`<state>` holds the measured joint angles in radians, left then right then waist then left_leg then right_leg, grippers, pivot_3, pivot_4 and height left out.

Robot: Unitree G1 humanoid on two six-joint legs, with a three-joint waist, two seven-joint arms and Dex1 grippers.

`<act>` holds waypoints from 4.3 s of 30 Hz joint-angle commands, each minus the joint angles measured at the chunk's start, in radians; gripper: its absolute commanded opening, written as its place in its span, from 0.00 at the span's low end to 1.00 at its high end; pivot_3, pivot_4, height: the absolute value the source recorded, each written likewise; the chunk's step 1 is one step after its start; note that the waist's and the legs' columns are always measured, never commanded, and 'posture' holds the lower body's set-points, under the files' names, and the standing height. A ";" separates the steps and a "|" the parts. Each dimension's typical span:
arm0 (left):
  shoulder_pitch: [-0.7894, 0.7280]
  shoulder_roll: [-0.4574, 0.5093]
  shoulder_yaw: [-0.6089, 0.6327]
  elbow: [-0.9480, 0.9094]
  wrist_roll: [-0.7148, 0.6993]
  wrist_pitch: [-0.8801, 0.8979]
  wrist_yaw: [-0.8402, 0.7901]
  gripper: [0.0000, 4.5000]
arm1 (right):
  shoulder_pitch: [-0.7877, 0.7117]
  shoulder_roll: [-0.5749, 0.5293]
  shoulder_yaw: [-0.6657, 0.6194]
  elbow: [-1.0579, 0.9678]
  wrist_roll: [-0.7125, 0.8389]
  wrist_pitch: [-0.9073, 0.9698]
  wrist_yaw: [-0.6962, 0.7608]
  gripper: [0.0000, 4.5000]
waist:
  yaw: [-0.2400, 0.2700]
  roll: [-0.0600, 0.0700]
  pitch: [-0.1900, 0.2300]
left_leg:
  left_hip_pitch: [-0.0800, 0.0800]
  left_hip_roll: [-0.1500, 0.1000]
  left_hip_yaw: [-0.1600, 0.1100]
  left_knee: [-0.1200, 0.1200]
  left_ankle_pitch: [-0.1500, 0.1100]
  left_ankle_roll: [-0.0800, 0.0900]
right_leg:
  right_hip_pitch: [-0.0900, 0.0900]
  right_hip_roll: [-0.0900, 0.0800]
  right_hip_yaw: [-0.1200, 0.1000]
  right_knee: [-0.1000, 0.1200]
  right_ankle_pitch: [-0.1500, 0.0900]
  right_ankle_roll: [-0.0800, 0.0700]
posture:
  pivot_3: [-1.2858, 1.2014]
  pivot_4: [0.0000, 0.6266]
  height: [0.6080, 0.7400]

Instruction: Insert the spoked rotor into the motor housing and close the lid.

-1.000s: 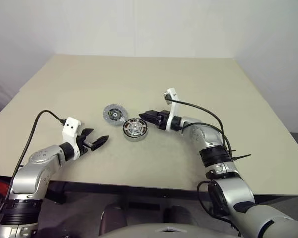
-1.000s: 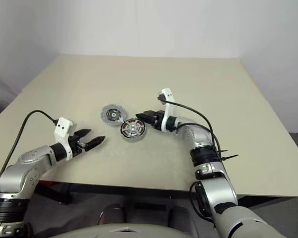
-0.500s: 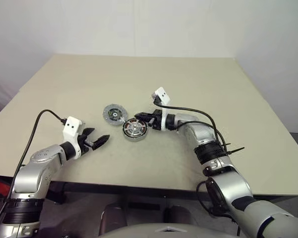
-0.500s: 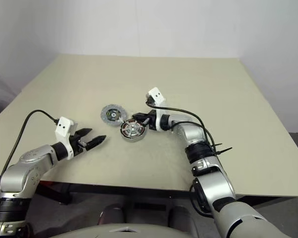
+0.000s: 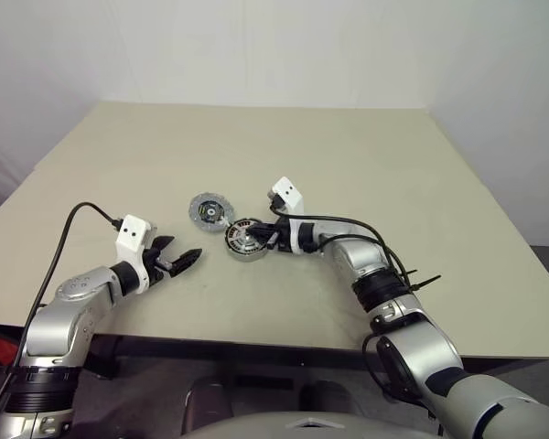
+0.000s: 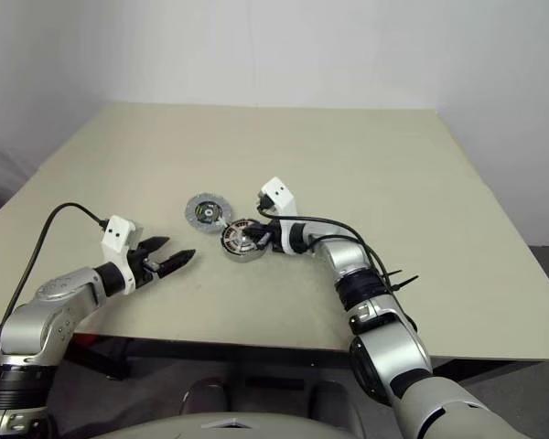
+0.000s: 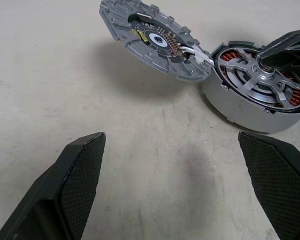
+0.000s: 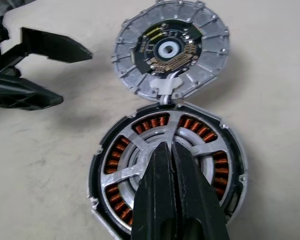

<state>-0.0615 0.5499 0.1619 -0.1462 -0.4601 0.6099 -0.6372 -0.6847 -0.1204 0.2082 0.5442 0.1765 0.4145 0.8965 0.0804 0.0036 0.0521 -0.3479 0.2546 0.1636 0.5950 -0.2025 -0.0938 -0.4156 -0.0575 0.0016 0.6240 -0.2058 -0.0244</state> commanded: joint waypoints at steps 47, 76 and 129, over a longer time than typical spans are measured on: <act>-0.047 -0.032 -0.005 -0.022 0.002 -0.016 0.016 1.00 | -0.507 -0.124 0.315 0.532 -0.481 -1.062 0.491 0.64 | -0.013 0.000 0.000 | -0.005 0.001 0.000 0.003 -0.003 0.006 | -0.004 0.000 -0.002 0.002 -0.002 -0.004 | 0.52 0.00 1.00; -0.040 -0.027 0.002 -0.022 0.006 -0.027 0.022 1.00 | -0.489 -0.082 0.326 0.648 -0.592 -1.108 0.387 0.21 | -0.013 0.000 0.000 | -0.004 0.002 -0.001 0.003 -0.003 0.006 | -0.004 0.000 -0.002 0.004 -0.002 -0.005 | 0.52 0.00 1.00; 0.050 -0.072 0.026 -0.080 0.000 -0.035 0.067 1.00 | -0.516 0.070 -0.005 0.114 -0.198 1.161 0.050 0.00 | -0.003 0.000 0.005 | -0.001 0.002 -0.006 0.001 0.002 0.000 | -0.008 0.003 -0.003 0.017 -0.009 -0.011 | 0.52 0.00 1.00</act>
<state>-0.0049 0.4659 0.1661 -0.1815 -0.4487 0.5791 -0.5734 -1.1813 -0.0743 0.2546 0.6476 -0.0527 1.5310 1.0091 0.0769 0.0036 0.0573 -0.3490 0.2569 0.1572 0.5951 -0.1985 -0.0973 -0.4232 -0.0549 -0.0017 0.6411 -0.2145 -0.0351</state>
